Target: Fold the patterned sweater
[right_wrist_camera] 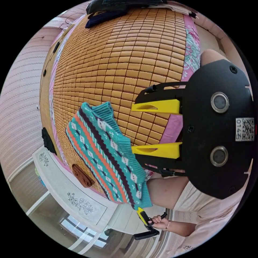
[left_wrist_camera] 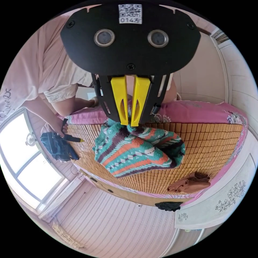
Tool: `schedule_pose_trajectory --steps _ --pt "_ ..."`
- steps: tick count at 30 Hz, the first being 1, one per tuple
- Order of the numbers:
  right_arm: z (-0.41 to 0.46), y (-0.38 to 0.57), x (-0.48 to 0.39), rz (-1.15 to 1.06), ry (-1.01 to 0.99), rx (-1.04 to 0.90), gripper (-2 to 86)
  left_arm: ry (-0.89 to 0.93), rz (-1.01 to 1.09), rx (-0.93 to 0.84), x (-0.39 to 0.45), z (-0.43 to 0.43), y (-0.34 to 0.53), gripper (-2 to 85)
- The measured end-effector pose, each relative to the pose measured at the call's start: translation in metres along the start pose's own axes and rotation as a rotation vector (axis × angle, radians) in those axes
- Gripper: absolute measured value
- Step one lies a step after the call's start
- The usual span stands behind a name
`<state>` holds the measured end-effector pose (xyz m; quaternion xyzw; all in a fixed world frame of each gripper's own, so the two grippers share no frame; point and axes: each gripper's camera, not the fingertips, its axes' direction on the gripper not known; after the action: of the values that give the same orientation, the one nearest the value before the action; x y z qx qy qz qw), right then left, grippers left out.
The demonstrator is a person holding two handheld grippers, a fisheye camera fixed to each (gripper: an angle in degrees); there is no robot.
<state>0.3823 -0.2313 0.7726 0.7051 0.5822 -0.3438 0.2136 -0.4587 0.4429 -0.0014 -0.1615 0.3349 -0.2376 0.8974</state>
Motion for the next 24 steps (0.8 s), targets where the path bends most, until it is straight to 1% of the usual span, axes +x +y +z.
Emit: schedule_pose_trajectory --steps 3,5,6,7,8,10,12,14,16,17,19,22,24 --pt "0.012 -0.027 0.028 0.109 -0.051 0.001 15.9 0.044 -0.095 0.026 -0.009 -0.009 0.012 -0.9" --pt "0.023 -0.045 0.043 0.165 -0.080 -0.038 12.5 0.060 -0.117 0.034 -0.010 -0.013 0.016 -0.9" --pt "0.026 -0.048 0.046 0.168 -0.114 -0.056 10.7 0.048 -0.118 0.027 -0.009 -0.014 0.018 -0.9" --pt "0.033 -0.053 0.050 0.175 -0.180 -0.099 7.1 0.031 -0.119 0.015 -0.008 -0.014 0.019 -0.8" --pt "0.040 -0.054 0.055 0.203 -0.221 -0.159 6.5 0.024 -0.121 0.012 -0.007 -0.014 0.019 -0.8" --pt "0.040 -0.053 0.064 0.210 -0.270 -0.206 5.3 0.014 -0.140 0.029 -0.006 -0.016 0.020 -0.8" --pt "0.030 -0.048 0.079 0.208 -0.404 -0.209 4.1 0.020 -0.154 0.056 -0.006 -0.020 0.018 -0.9" --pt "-0.009 -0.034 0.105 0.207 -0.622 -0.070 3.1 0.031 -0.133 0.076 -0.002 -0.023 0.015 -0.9" --pt "-0.050 -0.021 0.118 0.141 -0.728 0.045 2.6 0.034 -0.049 0.092 0.013 -0.026 0.008 -0.9" --pt "-0.081 -0.013 0.121 0.063 -0.747 0.113 2.5 0.034 -0.022 0.093 0.017 -0.026 0.006 -0.9" --pt "-0.127 0.000 0.124 -0.023 -0.741 0.219 2.3 0.068 0.090 0.098 0.038 -0.027 -0.004 -0.9" --pt "-0.195 0.013 0.139 -0.063 -0.697 0.361 2.1 0.127 0.209 0.105 0.065 -0.021 -0.017 -0.9" --pt "-0.227 0.011 0.149 -0.059 -0.643 0.406 2.0 0.163 0.224 0.098 0.076 -0.011 -0.027 -0.9"
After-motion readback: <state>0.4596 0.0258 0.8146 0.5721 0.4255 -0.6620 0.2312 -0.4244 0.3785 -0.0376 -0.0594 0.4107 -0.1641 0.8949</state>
